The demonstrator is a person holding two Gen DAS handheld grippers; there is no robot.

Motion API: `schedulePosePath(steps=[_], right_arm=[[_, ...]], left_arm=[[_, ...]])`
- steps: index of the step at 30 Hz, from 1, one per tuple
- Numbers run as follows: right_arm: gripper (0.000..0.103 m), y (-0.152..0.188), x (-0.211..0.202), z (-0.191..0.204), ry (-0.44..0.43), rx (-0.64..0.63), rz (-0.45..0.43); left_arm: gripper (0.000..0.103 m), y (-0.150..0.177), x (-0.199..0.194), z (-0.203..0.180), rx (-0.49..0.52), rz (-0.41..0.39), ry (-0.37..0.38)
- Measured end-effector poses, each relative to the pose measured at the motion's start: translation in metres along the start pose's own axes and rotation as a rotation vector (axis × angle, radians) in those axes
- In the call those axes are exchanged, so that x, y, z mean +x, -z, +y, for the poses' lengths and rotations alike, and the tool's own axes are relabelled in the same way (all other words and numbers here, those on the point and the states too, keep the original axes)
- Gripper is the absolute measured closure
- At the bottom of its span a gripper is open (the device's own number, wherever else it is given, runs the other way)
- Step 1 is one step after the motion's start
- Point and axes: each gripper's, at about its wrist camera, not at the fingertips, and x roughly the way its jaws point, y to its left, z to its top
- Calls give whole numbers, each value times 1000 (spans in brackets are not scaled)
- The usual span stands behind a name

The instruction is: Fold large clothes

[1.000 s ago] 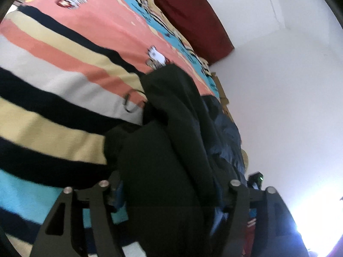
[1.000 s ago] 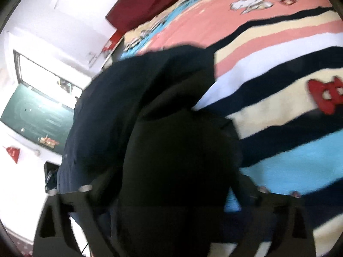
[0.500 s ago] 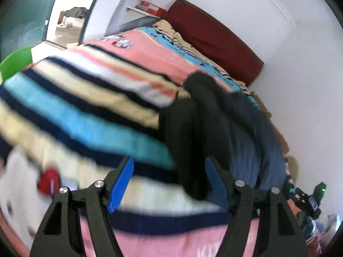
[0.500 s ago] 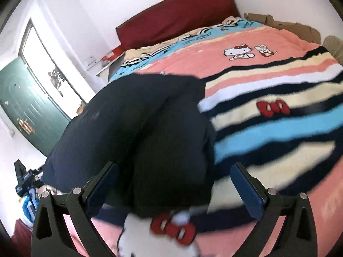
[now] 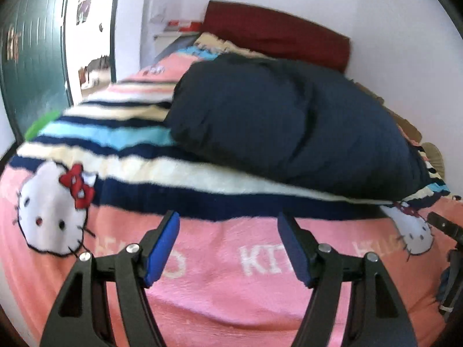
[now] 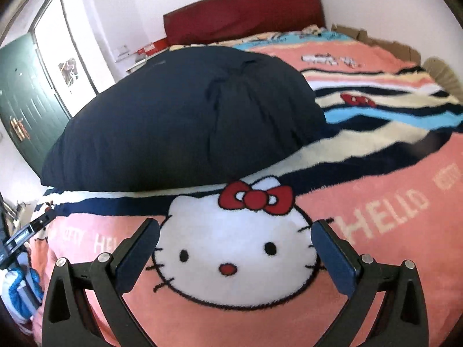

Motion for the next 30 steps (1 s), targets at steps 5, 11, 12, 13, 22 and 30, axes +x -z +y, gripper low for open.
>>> schedulePosePath(steps=[5, 11, 12, 13, 22, 30], right_arm=[[1, 7, -4, 8, 27, 22, -19], [1, 21, -14, 32, 29, 23, -12], [1, 23, -15, 36, 32, 14, -16], [1, 25, -17, 41, 39, 3, -23], [1, 38, -26, 60, 76, -78, -73], [1, 40, -24, 64, 81, -98, -83]], left_arm=[[35, -3, 0, -23, 22, 26, -5], [34, 1, -4, -62, 64, 36, 24], [34, 3, -4, -69, 73, 40, 26], [34, 5, -2, -75, 84, 43, 26], [34, 17, 8, -100, 98, 73, 46], [34, 21, 3, -107, 103, 12, -28]])
